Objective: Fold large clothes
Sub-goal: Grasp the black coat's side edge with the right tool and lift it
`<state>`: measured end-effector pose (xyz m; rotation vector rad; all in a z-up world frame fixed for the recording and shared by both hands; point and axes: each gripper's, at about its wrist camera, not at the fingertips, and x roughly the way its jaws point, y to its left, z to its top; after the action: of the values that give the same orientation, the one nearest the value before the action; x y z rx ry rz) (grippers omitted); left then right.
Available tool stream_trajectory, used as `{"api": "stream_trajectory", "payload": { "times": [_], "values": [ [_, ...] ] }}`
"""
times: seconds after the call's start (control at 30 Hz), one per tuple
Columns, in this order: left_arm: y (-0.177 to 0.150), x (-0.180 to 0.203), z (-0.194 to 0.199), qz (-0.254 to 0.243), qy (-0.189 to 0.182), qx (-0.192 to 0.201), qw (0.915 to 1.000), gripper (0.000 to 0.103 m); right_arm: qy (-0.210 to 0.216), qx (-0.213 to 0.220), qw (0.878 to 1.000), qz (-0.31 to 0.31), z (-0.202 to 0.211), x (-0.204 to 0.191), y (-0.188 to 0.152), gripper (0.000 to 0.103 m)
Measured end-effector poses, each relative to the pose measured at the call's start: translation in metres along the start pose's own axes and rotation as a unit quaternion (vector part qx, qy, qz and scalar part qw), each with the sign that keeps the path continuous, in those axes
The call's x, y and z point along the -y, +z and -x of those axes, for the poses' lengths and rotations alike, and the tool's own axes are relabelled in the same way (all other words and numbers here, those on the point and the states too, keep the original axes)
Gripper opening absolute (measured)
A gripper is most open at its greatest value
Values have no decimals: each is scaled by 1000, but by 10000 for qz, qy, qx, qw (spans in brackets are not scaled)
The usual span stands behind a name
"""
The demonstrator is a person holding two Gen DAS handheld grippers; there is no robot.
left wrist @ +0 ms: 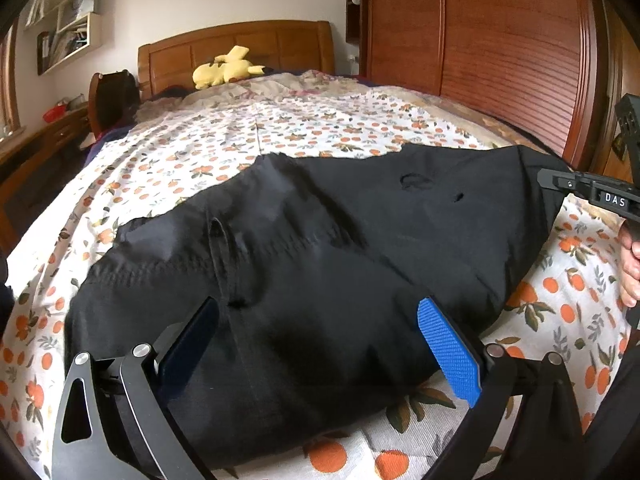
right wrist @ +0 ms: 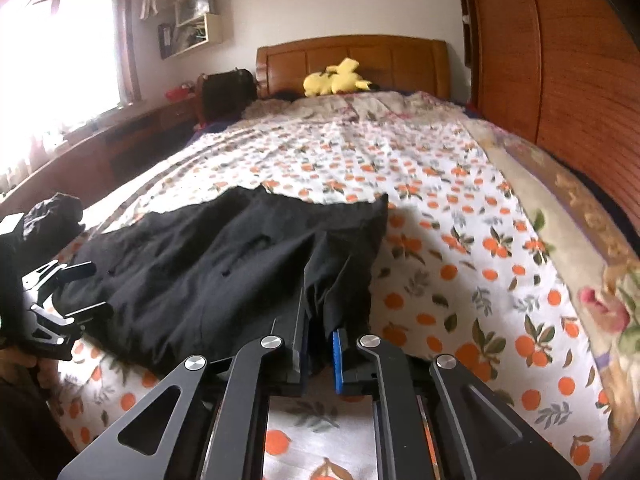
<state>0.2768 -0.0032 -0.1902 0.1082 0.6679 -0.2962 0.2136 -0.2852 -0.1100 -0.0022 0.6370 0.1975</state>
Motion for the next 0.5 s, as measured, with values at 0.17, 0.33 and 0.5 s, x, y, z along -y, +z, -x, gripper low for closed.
{"api": "stream_trajectory", "payload": {
  "times": [0.17, 0.33, 0.5],
  "values": [
    [0, -11, 18, 97, -24, 142, 9998, 100, -17, 89, 10000, 38, 3, -13, 10, 7],
    [-3, -28, 31, 223, -7, 216, 9995, 100, -68, 304, 9992, 264, 8, -37, 27, 5],
    [-4, -48, 45, 400, 42, 317, 9987, 100, 5, 643, 9962, 589, 15, -77, 46, 4]
  ]
}}
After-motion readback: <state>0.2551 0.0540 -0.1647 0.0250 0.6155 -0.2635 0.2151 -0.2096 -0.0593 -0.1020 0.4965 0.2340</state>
